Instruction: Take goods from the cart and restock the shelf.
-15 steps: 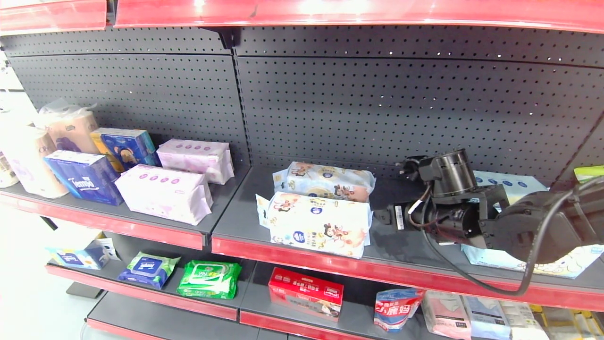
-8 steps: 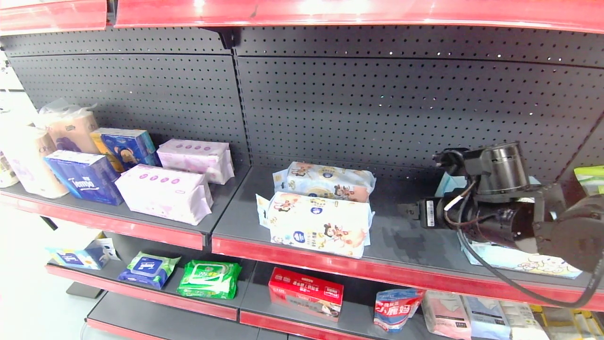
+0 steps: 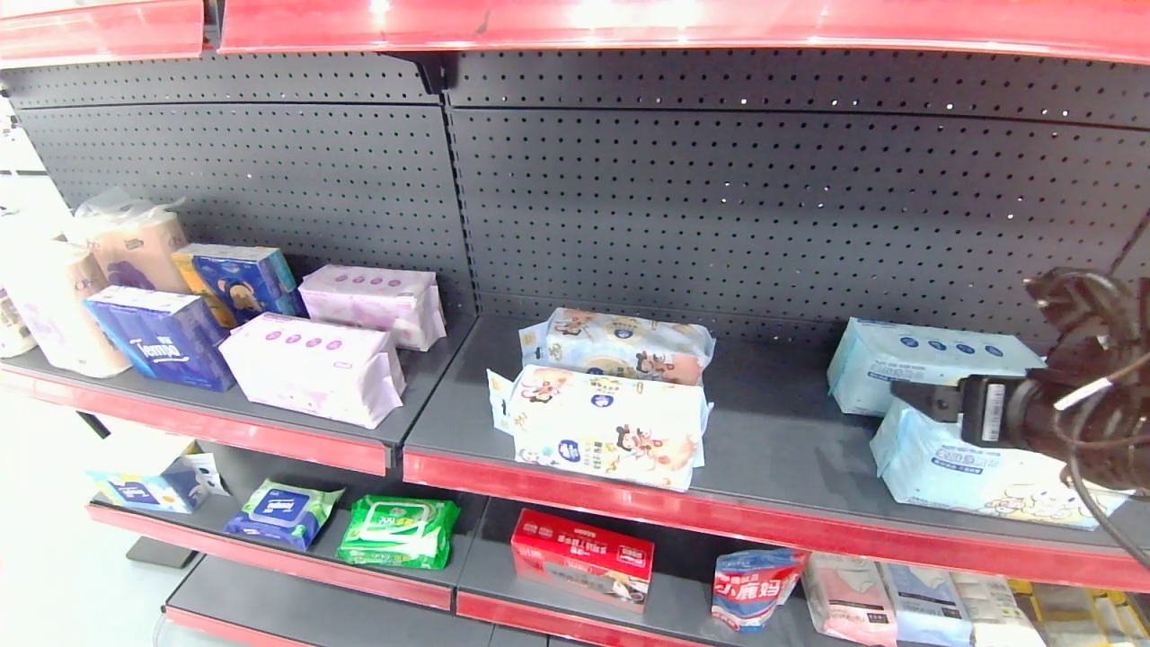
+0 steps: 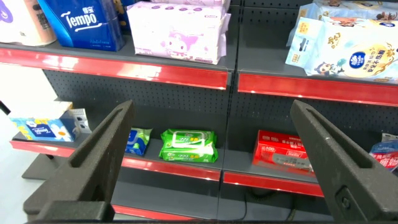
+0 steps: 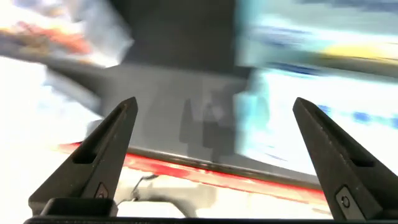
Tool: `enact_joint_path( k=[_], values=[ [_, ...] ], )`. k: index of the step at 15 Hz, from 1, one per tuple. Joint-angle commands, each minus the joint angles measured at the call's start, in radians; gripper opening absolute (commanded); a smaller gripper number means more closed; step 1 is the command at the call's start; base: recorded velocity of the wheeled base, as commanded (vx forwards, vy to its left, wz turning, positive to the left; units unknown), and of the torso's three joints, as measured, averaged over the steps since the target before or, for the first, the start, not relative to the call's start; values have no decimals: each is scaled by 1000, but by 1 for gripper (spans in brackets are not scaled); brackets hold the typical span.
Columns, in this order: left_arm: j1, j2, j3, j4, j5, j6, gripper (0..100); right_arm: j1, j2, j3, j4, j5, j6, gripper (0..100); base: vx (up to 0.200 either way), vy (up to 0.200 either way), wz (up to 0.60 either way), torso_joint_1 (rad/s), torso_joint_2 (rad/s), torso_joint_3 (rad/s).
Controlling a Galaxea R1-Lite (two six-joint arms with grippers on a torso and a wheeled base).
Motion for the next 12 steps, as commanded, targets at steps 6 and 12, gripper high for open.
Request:
enact_joint_path(
  k=[6,12],
  values=[
    [1,1,0,0,0,0,100,-110,-318,186,81,69,-44,100,0,0,0,0,0,0],
    [1,1,0,0,0,0,100,-130,-431,286,81,69,-90,100,0,0,0,0,0,0]
  ],
)
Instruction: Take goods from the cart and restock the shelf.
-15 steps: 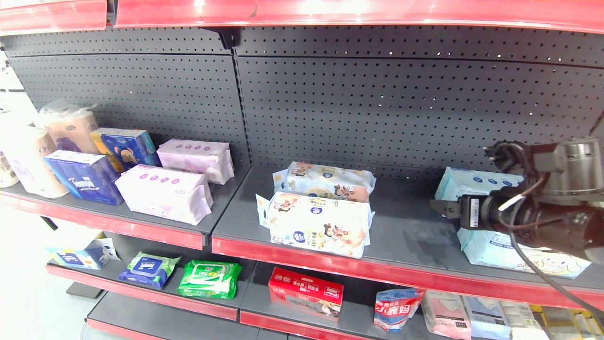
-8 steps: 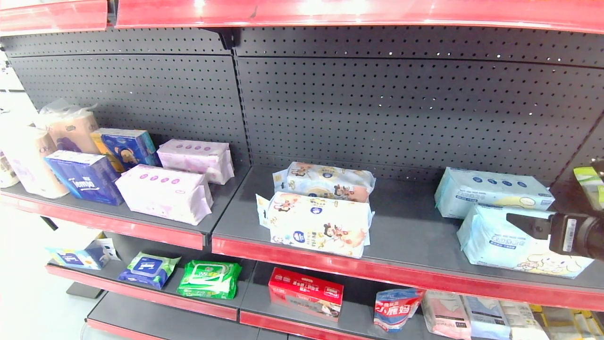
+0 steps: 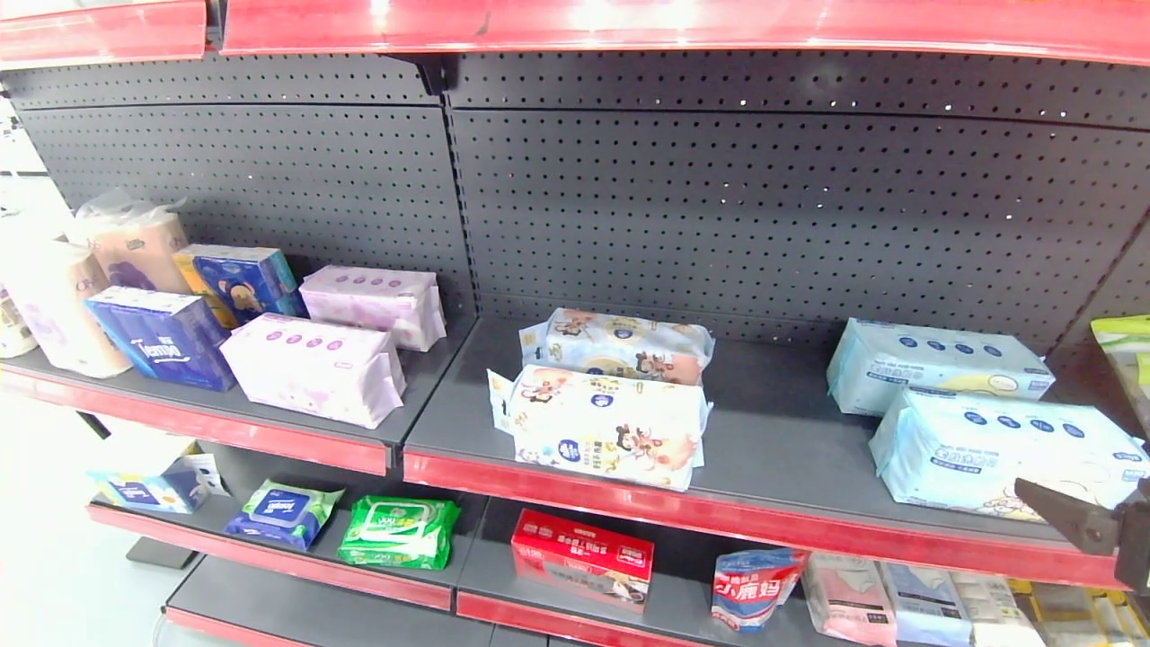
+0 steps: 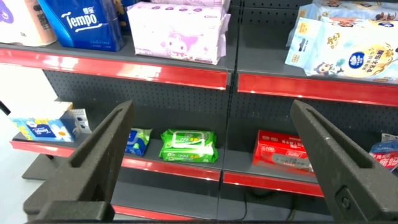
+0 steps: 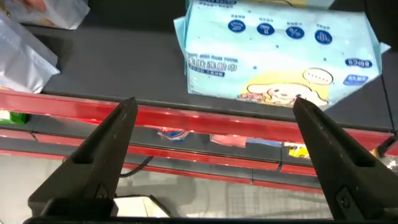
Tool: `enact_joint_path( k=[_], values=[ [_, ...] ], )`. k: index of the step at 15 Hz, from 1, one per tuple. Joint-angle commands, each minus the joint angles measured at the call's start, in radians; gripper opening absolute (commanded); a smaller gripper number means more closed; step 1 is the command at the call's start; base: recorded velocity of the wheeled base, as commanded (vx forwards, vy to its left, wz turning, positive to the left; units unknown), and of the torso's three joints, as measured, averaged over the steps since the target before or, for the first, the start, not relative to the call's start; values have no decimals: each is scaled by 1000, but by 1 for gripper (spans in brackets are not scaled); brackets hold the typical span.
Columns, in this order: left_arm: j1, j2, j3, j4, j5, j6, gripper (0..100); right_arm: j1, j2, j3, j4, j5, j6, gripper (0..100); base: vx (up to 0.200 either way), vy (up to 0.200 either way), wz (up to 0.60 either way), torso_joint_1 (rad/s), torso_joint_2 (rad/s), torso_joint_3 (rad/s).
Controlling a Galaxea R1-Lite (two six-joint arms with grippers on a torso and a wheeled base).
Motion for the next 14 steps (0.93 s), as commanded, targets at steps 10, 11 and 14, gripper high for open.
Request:
enact_joint_path(
  k=[10,11,14],
  values=[
    [0,1,0,0,0,0,100,-48,-195,149,-1,2,-15,100,0,0,0,0,0,0],
    [0,1,0,0,0,0,100,-43,-210,158,-1,2,-16,100,0,0,0,0,0,0],
    [0,1,0,0,0,0,100,-40,-278,229,-3,4,-42,100,0,0,0,0,0,0]
  ],
)
